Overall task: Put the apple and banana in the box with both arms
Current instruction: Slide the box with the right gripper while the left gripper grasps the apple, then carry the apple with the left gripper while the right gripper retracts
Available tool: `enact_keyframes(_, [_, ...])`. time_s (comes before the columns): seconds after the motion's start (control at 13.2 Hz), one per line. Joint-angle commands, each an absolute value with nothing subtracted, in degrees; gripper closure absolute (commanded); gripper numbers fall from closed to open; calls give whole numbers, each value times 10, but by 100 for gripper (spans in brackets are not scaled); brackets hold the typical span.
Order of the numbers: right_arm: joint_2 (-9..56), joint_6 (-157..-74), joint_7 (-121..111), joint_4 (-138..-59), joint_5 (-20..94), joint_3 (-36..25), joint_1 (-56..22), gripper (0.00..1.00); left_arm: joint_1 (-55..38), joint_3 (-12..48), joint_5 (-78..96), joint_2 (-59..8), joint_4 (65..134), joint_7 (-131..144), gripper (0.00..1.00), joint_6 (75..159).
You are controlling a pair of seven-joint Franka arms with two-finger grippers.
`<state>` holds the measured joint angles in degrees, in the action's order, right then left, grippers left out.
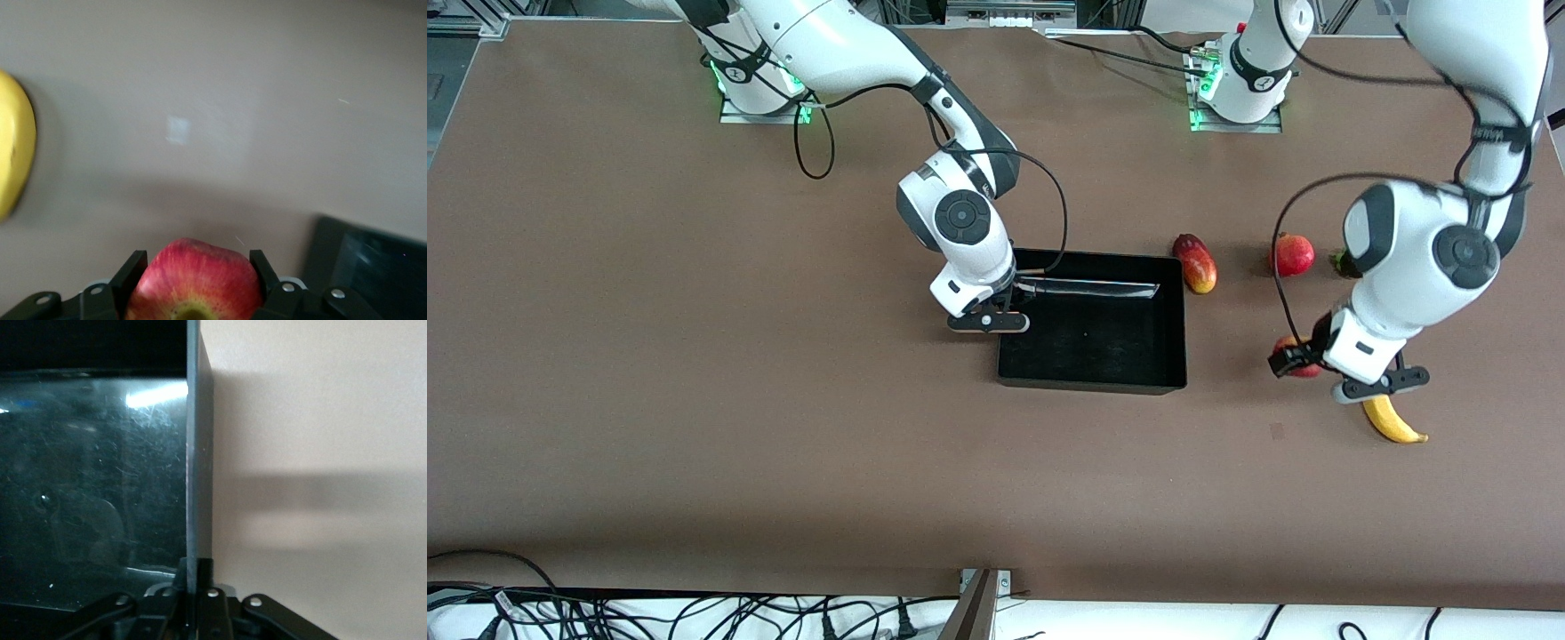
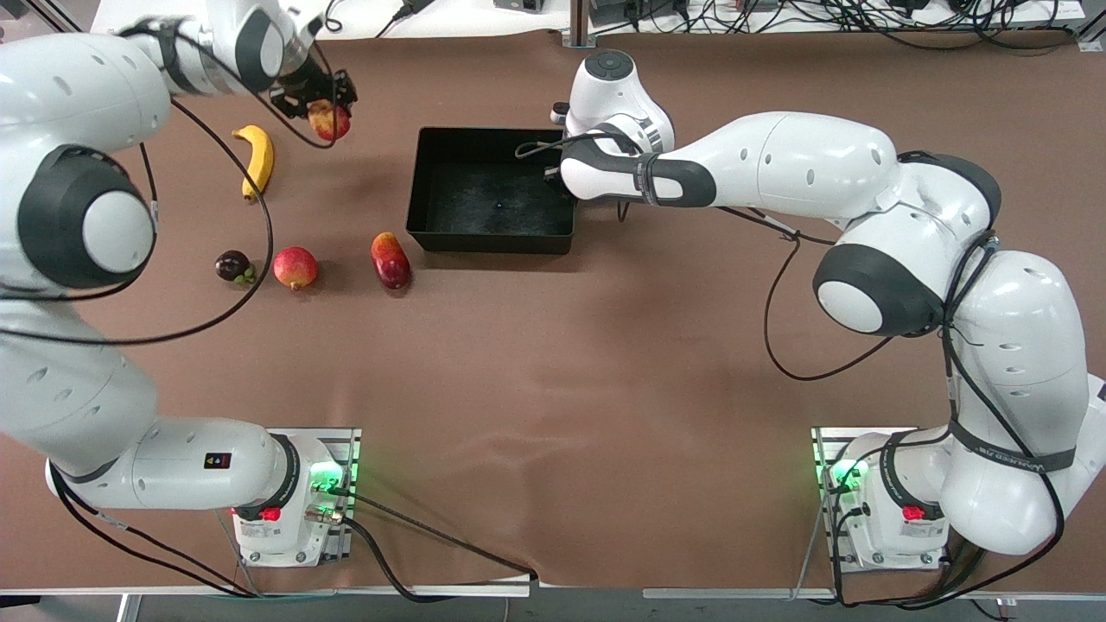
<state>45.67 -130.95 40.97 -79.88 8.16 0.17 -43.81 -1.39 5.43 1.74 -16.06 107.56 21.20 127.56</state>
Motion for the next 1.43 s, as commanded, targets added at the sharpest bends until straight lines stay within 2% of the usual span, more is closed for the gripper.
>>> enact_keyframes(0.0, [433, -1300, 381, -786, 88, -10, -432, 0, -27, 104, 15, -151, 1034, 323, 100, 1192])
enact_keyframes(0.3, [336, -1199, 358, -787, 91, -43, -357, 0, -115, 114, -32, -171, 1027, 534, 100, 1198])
enact_keyframes(0.53, [263, -1087, 274, -789, 97, -61, -302, 0, -181, 100, -33, -198, 1027, 597, 100, 1216])
enact_keyframes(0.68, [218, -1020, 220, -794, 97, -91, -288, 0, -205, 98, -34, -220, 1029, 603, 100, 1243])
enact_keyframes(0.83, [172, -991, 150, -822, 98, -129, -281, 0, -240, 98, -33, -251, 1027, 604, 100, 1259])
enact_keyframes(1.13, [72, -971, 86, -913, 88, -120, -204, 0, -293, 92, -50, -317, 1028, 632, 100, 1324])
enact_keyframes(1.36, [26, -969, 47, -948, 43, -38, -101, 0, -304, 93, -91, -343, 1030, 638, 100, 1332])
